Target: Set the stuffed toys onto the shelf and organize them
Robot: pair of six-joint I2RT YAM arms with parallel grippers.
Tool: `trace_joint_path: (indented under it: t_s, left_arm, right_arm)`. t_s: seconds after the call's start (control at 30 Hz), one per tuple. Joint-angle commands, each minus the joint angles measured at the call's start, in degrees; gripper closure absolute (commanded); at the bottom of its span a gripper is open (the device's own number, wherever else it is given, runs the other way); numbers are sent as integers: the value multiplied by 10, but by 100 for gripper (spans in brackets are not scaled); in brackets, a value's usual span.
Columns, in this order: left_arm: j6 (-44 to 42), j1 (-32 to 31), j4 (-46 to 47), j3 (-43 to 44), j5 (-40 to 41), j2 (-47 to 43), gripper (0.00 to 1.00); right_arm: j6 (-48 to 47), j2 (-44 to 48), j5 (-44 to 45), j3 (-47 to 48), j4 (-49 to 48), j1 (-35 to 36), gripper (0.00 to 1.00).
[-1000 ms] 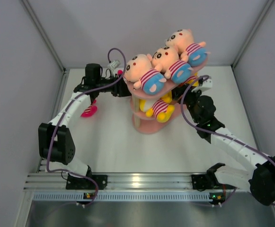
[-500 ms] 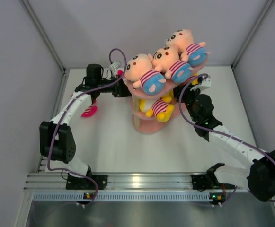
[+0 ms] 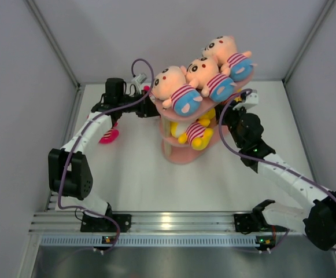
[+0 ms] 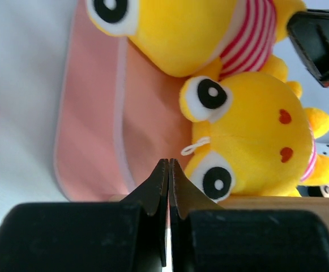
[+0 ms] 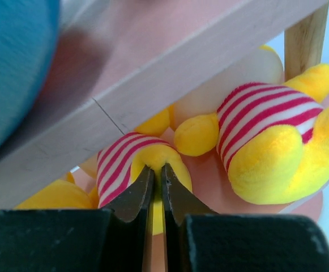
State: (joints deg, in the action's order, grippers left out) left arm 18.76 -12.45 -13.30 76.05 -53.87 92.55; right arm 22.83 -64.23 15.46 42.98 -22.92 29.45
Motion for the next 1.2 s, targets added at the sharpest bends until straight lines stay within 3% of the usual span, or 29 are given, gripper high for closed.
trace_joint_path:
  t_s: [0.0, 0.3, 0.9, 0.97, 1.17]
  left_arm:
    - [-23, -1, 13, 34, 56, -11, 100]
    - [-47, 0, -18, 59, 117, -12, 100]
    - [-44, 0, -21, 55, 97, -13, 100]
    - [-46, 0, -22, 55, 97, -15, 100]
    - [-51, -1, -29, 55, 94, -19, 100]
  right_arm:
    - [-39, 30, 4, 40, 29, -9, 100]
    - [-51, 53, -8, 36, 60, -32, 100]
    - [-51, 96, -10, 19, 92, -53, 100]
    - [-48, 93, -18, 19, 96, -53, 95]
    - [-42, 105, -25, 22, 116, -53, 66]
